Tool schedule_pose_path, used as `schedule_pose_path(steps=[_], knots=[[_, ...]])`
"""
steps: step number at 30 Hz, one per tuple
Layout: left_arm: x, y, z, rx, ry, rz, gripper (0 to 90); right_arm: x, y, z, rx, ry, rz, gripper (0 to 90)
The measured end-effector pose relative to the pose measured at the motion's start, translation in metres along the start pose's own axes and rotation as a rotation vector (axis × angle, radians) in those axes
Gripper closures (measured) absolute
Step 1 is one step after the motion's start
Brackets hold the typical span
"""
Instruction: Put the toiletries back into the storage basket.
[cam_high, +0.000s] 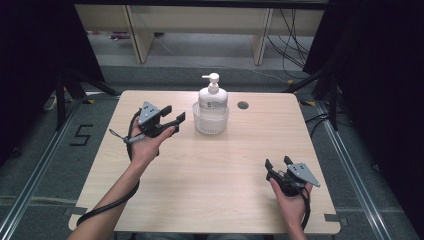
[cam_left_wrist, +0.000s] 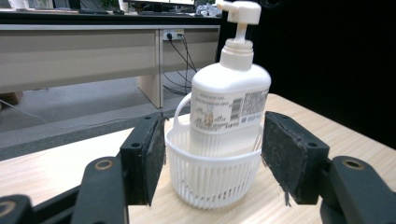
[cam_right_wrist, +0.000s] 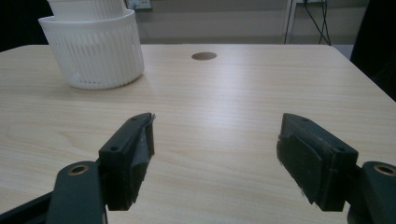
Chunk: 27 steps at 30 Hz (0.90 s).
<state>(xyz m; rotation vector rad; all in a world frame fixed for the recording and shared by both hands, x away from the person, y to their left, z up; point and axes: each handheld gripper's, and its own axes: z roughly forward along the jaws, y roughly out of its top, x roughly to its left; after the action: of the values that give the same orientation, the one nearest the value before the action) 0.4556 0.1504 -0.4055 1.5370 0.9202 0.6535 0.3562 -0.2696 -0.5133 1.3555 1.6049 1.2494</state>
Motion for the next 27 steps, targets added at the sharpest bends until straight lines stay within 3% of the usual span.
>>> schedule_pose_path(steps=[4,14,15,17,26,27], knots=[[0.004,-0.007,-0.009,0.005,0.013,0.002,39.0,-0.001,0.000,0.000,-0.011,-0.018,-0.036,27.9],[0.007,-0.028,-0.030,0.033,0.020,0.031,38.8,-0.001,0.000,0.001,-0.014,-0.021,-0.031,27.9],[0.008,-0.030,-0.032,0.034,0.022,0.028,38.8,0.002,-0.001,0.000,-0.004,-0.016,0.008,27.9],[0.010,-0.033,-0.036,0.036,0.027,0.034,38.8,0.002,-0.001,0.001,-0.015,-0.009,0.013,27.9],[0.021,-0.046,-0.056,0.042,0.060,0.025,38.9,0.002,-0.001,0.001,-0.015,-0.013,0.012,27.9],[0.022,-0.048,-0.058,0.040,0.061,0.023,38.9,0.000,-0.001,0.002,-0.025,-0.006,-0.012,27.9]])
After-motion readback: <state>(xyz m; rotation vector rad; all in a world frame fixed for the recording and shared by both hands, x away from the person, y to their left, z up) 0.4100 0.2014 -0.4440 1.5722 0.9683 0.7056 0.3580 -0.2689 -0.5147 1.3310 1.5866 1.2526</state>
